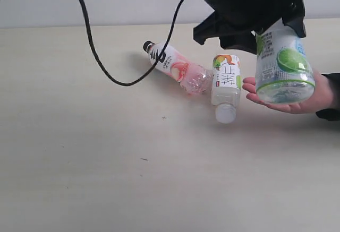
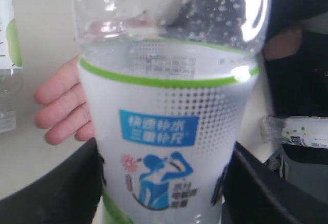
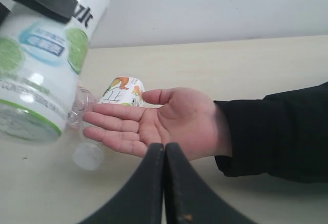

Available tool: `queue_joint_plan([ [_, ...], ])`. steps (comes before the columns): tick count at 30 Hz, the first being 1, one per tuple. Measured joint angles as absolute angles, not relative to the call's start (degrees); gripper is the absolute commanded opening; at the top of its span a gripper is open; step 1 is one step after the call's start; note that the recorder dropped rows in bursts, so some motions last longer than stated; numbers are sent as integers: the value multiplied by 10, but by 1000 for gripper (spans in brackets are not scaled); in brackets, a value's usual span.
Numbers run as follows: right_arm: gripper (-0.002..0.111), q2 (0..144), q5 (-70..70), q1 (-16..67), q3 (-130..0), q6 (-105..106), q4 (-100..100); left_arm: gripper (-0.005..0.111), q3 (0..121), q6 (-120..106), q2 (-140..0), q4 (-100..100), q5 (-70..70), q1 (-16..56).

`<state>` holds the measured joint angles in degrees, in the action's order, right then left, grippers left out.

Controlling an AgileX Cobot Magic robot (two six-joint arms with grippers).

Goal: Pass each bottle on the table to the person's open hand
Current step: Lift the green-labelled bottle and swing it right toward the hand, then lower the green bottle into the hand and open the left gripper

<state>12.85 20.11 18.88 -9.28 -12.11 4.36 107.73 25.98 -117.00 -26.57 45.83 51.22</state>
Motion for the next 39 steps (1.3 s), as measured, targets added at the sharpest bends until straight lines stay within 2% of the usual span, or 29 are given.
queue_joint_plan([
  [14,0,129,201,189,-93,-121,44,0,1077,257,-1261,-385,389,512],
  [24,0,129,201,189,-93,-121,44,0,1077,165,-1301,-522,352,512],
  [35,0,129,201,189,-93,-121,44,0,1077,156,-1324,-535,345,512],
  [37,0,129,201,189,-93,-121,44,2,1077,156,-1330,-538,341,512],
  [39,0,129,201,189,-93,-121,44,11,1077,155,-1333,-538,340,512],
])
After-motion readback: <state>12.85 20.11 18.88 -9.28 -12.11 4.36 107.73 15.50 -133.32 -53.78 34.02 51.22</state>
